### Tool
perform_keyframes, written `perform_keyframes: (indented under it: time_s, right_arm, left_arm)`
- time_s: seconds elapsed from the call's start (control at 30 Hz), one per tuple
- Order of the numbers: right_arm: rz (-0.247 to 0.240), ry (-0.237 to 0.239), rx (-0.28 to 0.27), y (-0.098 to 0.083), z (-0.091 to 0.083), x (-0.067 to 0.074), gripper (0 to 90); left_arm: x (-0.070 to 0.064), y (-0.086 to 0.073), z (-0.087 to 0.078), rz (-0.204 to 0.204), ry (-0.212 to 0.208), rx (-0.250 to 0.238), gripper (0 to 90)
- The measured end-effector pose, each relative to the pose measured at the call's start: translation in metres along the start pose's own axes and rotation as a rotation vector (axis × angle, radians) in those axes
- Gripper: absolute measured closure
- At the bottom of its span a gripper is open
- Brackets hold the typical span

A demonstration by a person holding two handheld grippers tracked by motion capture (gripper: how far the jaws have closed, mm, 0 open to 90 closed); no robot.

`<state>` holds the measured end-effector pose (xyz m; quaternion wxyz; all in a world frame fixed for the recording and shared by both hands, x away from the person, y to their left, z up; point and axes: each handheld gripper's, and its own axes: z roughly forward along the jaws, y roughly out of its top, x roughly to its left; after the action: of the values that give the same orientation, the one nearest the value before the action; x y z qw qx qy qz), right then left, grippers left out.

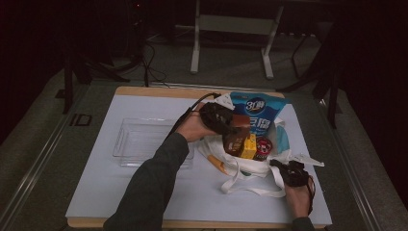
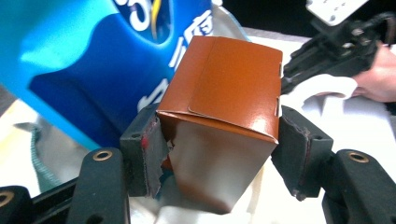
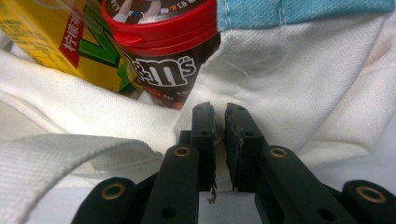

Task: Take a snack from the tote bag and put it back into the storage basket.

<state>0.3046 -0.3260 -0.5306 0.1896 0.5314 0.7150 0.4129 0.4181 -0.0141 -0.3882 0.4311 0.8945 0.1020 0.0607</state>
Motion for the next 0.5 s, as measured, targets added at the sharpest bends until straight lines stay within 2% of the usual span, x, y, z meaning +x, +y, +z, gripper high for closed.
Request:
perform_keyframes:
  time_s: [0.07,0.17,0.3,0.5]
  right_arm:
    - [0.0,0.0,0.0,0.0,0.0,0.0,82.3]
    - [0.001,0.001,-0.001,0.0,0.0,0.0,82.3]
    - [0.001,0.004,-0.001,0.0,0.0,0.0,82.3]
    - [0.002,0.009,-0.001,0.0,0.0,-0.001,82.3]
  left_arm:
    - [0.0,0.0,0.001,0.005,-0.003,-0.008,39.0]
    - [0.004,-0.002,0.003,-0.014,-0.011,-0.017,36.7]
    - [0.009,-0.002,0.007,-0.037,-0.014,-0.021,28.0]
    - [0.008,0.003,0.018,-0.031,-0.022,-0.018,27.4]
